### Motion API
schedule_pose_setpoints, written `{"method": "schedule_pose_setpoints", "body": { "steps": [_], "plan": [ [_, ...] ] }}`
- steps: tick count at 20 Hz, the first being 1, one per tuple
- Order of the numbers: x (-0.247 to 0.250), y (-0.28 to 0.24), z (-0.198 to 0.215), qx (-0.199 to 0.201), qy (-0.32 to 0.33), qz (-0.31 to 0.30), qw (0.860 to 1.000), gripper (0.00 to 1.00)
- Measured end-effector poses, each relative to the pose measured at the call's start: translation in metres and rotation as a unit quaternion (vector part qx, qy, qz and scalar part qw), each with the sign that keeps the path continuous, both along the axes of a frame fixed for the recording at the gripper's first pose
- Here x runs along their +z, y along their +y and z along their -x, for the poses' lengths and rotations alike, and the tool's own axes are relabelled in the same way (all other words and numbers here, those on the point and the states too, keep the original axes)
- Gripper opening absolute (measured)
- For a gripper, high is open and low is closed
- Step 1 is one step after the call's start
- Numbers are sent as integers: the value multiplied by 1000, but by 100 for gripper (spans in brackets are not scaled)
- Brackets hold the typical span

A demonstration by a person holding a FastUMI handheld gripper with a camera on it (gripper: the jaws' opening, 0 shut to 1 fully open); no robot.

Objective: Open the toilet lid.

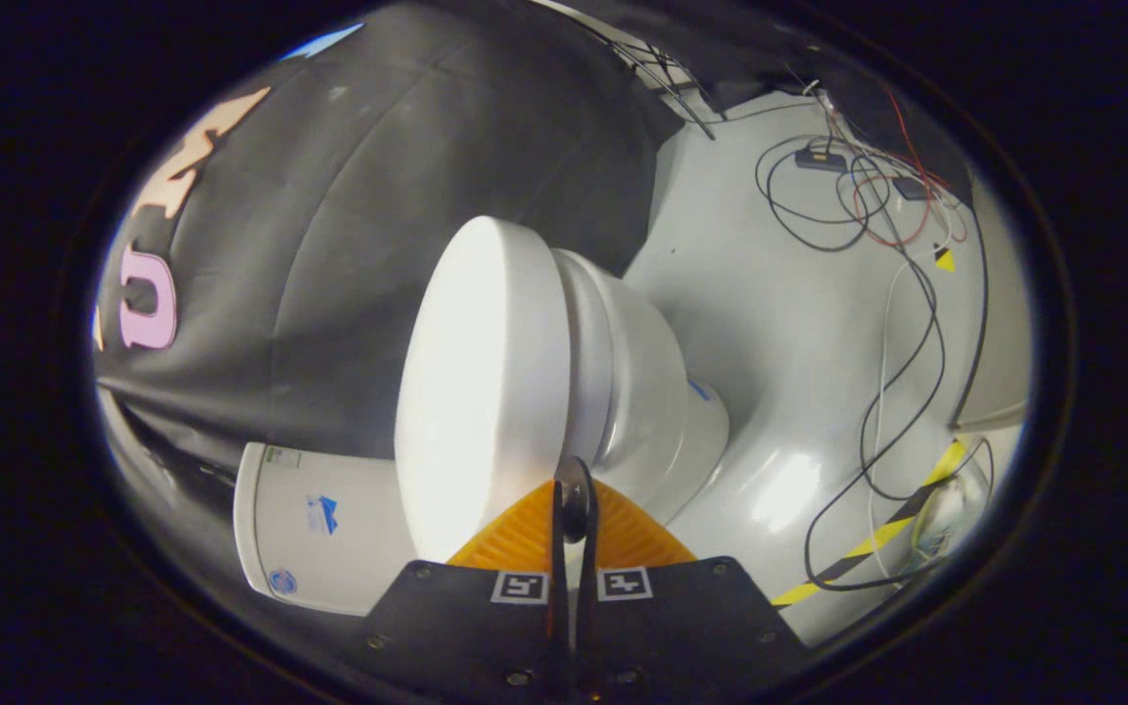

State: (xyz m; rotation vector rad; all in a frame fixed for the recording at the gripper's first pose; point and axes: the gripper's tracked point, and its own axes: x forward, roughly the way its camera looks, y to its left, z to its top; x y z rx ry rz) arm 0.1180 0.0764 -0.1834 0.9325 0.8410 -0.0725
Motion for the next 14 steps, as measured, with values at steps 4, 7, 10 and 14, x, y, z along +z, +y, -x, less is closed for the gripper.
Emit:
{"method": "schedule_pose_setpoints", "body": {
  "steps": [4,7,10,14],
  "plan": [
    [14,1,0,13,-7,37,999,4],
    [29,6,1,3,-17,40,999,4],
    [46,7,2,20,-39,72,996,4],
    [65,16,3,34,-67,98,992,4]
  ]
}}
